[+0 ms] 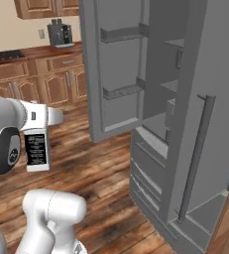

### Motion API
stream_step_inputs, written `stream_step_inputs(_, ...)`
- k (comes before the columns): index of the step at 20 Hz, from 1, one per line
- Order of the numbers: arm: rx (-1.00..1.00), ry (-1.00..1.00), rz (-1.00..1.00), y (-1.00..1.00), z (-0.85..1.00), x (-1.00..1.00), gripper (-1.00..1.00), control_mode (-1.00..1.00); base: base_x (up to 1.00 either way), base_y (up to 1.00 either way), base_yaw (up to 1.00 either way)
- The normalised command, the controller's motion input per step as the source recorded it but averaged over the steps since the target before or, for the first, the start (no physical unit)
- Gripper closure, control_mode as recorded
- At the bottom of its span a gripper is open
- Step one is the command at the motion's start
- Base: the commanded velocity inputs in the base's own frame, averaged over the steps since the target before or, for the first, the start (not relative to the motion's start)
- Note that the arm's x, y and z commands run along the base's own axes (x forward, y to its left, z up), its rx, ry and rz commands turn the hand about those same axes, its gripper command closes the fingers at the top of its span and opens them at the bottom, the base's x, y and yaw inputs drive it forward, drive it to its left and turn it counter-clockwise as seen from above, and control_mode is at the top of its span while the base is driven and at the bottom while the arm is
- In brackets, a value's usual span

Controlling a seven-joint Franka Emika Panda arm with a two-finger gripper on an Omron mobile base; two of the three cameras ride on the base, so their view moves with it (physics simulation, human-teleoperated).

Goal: Place the liquor and beer on the top shelf of the fridge to keep them out of children's reach, and place the sweet potato on lower shelves for easy access.

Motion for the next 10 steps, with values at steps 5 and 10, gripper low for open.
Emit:
stream_step_inputs(5,0.0,0.0,0.0,0.0,0.0,0.0,1.0,1.0,0.3,0.53,-0.39)
stream_step_inputs(10,0.0,0.0,0.0,0.0,0.0,0.0,1.0,1.0,0.31,0.29,-0.47)
